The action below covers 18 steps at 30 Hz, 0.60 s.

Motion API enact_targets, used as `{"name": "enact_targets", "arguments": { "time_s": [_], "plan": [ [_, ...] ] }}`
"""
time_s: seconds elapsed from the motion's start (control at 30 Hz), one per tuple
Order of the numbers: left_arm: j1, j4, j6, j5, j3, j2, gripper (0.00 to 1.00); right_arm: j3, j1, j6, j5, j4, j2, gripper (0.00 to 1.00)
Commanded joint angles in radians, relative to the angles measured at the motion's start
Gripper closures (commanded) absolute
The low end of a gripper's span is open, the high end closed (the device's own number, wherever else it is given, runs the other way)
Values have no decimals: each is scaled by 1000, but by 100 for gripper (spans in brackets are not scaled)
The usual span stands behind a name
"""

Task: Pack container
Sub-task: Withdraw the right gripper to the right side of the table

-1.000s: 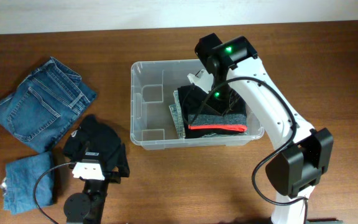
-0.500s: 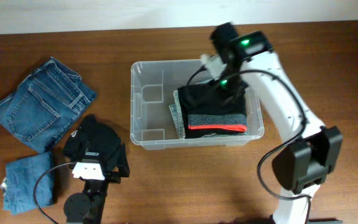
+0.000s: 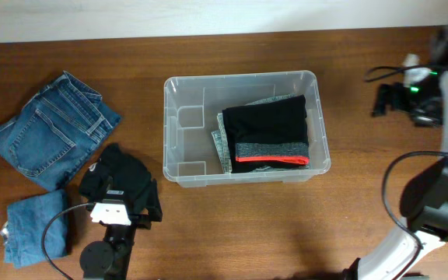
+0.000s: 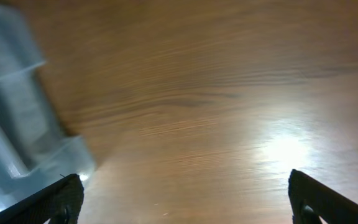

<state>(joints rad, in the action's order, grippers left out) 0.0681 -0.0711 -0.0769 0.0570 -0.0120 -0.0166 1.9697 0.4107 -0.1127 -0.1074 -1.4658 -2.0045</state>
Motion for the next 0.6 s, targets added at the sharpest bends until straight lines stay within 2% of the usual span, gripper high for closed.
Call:
{"name": "enact_targets", "arguments": {
  "time_s": [0.0, 0.23, 0.57],
  "plan": [
    [1, -5, -13, 18, 3, 3, 0, -8, 106, 2, -13, 8, 6, 2],
    [1, -5, -13, 18, 3, 3, 0, -8, 251, 2, -13, 9, 6, 2],
    [1, 26, -13, 2, 3, 3, 0, -8, 277, 2, -13, 8, 6, 2]
  ]
}}
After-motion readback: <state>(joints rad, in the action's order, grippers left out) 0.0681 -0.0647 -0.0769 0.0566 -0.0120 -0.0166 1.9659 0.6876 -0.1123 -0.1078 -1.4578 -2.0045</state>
